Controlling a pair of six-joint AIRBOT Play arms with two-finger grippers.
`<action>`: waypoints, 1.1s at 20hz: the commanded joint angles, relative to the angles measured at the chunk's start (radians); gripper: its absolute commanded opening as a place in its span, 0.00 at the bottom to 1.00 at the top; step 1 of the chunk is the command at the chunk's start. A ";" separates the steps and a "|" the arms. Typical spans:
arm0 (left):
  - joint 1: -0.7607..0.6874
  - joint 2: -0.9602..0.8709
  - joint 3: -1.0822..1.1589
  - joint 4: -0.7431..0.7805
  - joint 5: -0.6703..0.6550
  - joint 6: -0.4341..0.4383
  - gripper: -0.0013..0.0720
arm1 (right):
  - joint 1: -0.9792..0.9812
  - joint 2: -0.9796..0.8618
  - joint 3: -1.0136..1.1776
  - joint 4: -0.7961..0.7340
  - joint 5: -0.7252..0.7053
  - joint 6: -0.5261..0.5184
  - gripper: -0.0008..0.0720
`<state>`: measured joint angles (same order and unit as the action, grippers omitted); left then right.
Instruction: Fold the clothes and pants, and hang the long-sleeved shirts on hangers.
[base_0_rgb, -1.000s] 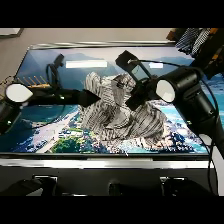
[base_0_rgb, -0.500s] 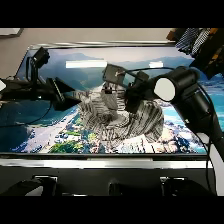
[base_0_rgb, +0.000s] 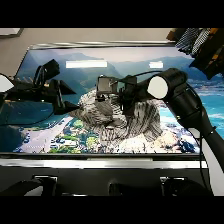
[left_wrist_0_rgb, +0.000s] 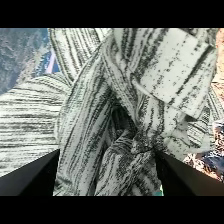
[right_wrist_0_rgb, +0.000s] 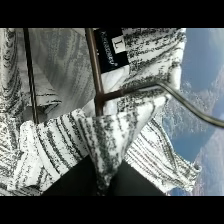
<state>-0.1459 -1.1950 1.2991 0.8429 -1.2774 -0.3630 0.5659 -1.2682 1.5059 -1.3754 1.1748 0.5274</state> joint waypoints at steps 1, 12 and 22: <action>0.001 -0.035 0.000 -0.059 -0.029 0.027 0.99 | 0.000 -0.002 0.000 0.013 -0.045 -0.037 0.04; -0.022 -0.095 0.000 -0.080 -0.032 0.027 0.20 | 0.000 0.036 0.001 0.052 -0.145 -0.037 0.04; -0.025 -0.087 0.001 -0.081 -0.032 0.027 0.04 | -0.001 0.124 0.001 -0.040 -0.107 0.163 0.55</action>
<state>-0.1688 -1.2854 1.2987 0.7643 -1.3033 -0.3454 0.5659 -1.1885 1.5070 -1.3445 1.0676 0.6067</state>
